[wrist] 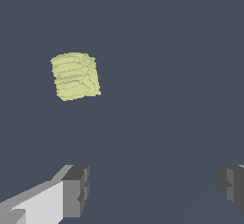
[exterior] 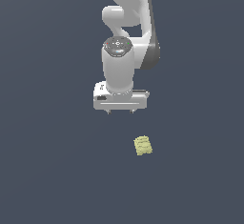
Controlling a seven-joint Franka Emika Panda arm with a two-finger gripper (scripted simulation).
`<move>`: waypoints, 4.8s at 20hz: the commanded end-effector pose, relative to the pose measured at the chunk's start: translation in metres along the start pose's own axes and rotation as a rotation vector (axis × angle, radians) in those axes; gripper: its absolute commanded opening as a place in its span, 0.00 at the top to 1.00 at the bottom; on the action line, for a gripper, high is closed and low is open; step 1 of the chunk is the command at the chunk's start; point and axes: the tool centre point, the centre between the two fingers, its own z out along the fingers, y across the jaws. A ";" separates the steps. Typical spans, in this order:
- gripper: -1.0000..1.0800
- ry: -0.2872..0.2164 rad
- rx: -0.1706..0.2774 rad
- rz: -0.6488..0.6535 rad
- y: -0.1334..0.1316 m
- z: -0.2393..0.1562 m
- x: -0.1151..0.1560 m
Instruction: Pick up the object and move it to a goal position.
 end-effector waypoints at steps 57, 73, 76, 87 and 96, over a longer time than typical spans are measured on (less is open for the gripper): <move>1.00 0.004 -0.015 -0.177 -0.103 0.134 0.090; 1.00 0.004 -0.015 -0.177 -0.103 0.099 0.086; 1.00 0.004 -0.015 -0.177 -0.103 0.075 0.083; 1.00 0.004 -0.016 -0.178 -0.104 -0.047 0.070; 1.00 0.004 -0.016 -0.178 -0.106 -0.148 0.061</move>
